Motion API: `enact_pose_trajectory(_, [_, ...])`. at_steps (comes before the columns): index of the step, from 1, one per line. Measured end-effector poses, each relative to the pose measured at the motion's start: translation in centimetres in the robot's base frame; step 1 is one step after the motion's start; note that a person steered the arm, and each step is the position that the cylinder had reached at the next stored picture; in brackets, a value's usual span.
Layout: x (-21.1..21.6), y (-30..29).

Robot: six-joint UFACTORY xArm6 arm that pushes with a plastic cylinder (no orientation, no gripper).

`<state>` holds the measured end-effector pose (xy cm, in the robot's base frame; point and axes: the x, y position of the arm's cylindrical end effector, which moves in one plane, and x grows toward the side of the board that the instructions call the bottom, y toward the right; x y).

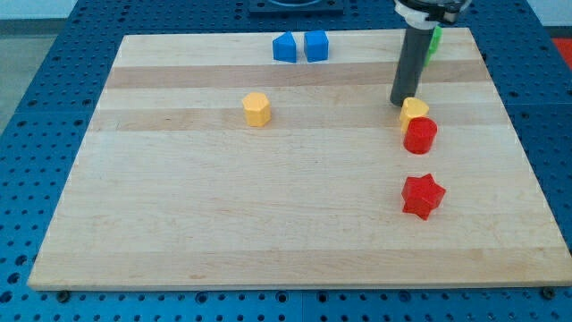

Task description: Move the red circle parallel to the yellow hexagon

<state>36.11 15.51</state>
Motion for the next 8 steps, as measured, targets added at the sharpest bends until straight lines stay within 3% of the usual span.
enact_pose_trajectory(2, [0.0, -2.4])
enact_pose_trajectory(5, [6.7, -3.7])
enact_pose_trajectory(8, [4.3, -1.2])
